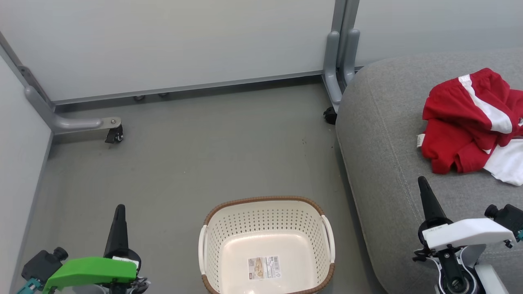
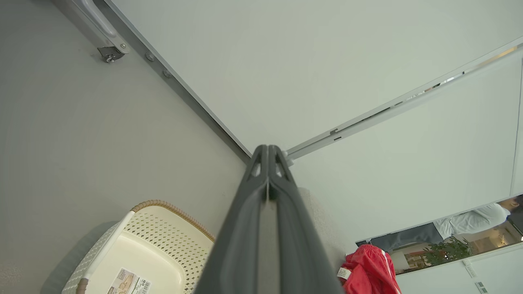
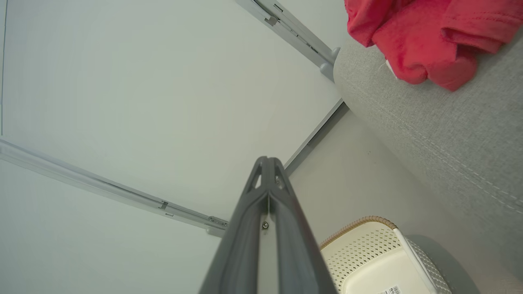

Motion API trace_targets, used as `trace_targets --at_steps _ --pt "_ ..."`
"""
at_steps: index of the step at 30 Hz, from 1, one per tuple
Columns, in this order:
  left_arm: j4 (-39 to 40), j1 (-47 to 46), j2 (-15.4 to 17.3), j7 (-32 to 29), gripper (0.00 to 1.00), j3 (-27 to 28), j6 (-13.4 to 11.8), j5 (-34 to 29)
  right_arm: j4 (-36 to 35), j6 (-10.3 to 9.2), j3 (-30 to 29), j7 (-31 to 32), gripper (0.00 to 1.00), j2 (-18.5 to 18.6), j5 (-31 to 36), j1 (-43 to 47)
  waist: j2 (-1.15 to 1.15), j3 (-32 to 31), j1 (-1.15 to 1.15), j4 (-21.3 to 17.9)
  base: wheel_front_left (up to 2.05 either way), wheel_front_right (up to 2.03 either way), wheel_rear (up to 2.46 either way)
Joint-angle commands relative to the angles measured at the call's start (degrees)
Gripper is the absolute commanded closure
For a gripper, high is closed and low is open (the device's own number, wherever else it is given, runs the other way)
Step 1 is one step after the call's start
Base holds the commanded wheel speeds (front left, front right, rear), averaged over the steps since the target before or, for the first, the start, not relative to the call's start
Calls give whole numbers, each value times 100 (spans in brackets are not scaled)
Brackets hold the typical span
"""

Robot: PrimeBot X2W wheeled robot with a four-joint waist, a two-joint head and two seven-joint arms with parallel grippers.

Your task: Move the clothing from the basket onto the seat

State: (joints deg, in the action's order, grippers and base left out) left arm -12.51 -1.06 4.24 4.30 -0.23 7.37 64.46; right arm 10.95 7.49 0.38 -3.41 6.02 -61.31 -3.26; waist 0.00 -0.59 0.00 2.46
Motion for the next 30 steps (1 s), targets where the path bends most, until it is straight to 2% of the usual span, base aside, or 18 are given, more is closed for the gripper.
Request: trace_targets --at_steps 1,30 --pt "40 -175 40 -38 100 33 10 161 -27 3 -51 46 100 2 -170 -155 0 2 0 -5 0 0 0" --pt "-49 -362 42 -473 100 248 15 1562 136 2 -318 480 100 -110 -1672 -240 0 34 0 -106 0 0 0"
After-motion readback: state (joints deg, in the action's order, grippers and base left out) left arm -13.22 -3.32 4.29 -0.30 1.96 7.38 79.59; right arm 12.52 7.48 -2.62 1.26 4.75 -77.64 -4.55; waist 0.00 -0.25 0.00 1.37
